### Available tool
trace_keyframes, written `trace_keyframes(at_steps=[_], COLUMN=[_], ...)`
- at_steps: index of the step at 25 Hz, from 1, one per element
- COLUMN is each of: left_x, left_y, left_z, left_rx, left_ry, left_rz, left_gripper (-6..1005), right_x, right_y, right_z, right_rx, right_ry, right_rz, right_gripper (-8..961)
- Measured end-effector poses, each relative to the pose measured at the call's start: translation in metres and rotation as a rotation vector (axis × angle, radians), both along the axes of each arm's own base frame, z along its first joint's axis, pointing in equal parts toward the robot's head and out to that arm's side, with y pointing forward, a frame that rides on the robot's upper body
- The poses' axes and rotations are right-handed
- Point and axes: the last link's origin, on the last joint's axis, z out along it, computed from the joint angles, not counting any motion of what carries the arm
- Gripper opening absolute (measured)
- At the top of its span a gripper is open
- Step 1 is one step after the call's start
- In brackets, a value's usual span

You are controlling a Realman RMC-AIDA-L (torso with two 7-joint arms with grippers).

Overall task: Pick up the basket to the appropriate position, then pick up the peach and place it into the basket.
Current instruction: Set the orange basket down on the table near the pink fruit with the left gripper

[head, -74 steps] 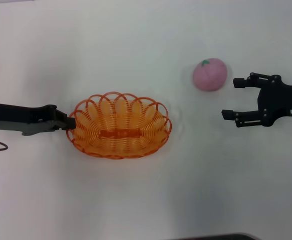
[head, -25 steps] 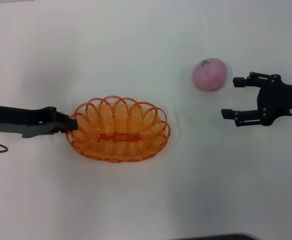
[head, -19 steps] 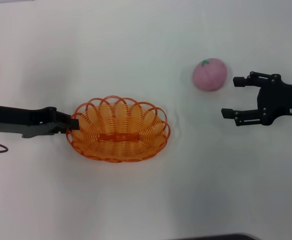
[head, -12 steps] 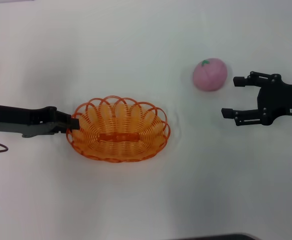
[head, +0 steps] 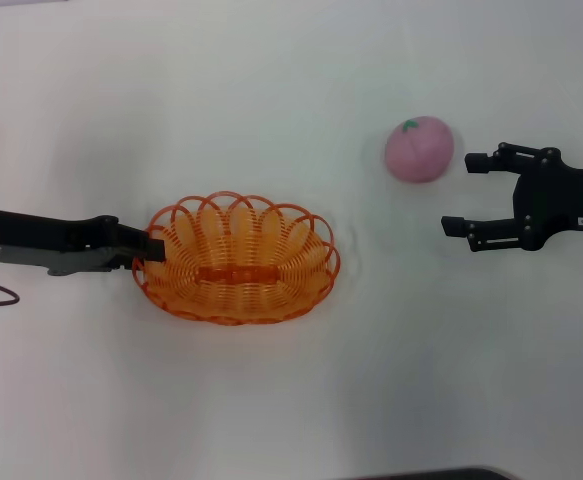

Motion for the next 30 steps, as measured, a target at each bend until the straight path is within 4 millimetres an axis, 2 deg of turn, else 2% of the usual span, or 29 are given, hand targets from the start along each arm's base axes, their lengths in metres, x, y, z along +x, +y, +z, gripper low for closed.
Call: trace_keyframes(at_steps=[2, 7, 13, 30], left_x=[0.002, 0.008, 0.012, 0.017], left_y=[0.000, 0.000, 0.001, 0.007], left_z=[0.000, 0.001, 0.006, 0.020], left_rx=[-0.009, -0.018, -0.023, 0.006], left_ry=[-0.003, -0.027, -0.030, -0.009], left_rz=[-0.010, -0.033, -0.058, -0.155], left_gripper=[283, 386, 558, 848], right_x=[0.000, 0.000, 0.000, 0.000], right_y=[0.000, 0.000, 0.001, 0.001], right_z=[0.000, 0.000, 0.000, 0.000], right_rx=[0.000, 0.002, 0.002, 0.002], right_ry=[0.000, -0.002, -0.003, -0.002], right_rz=[0.000, -0.001, 0.000, -0.002], right_gripper=[904, 903, 903, 901])
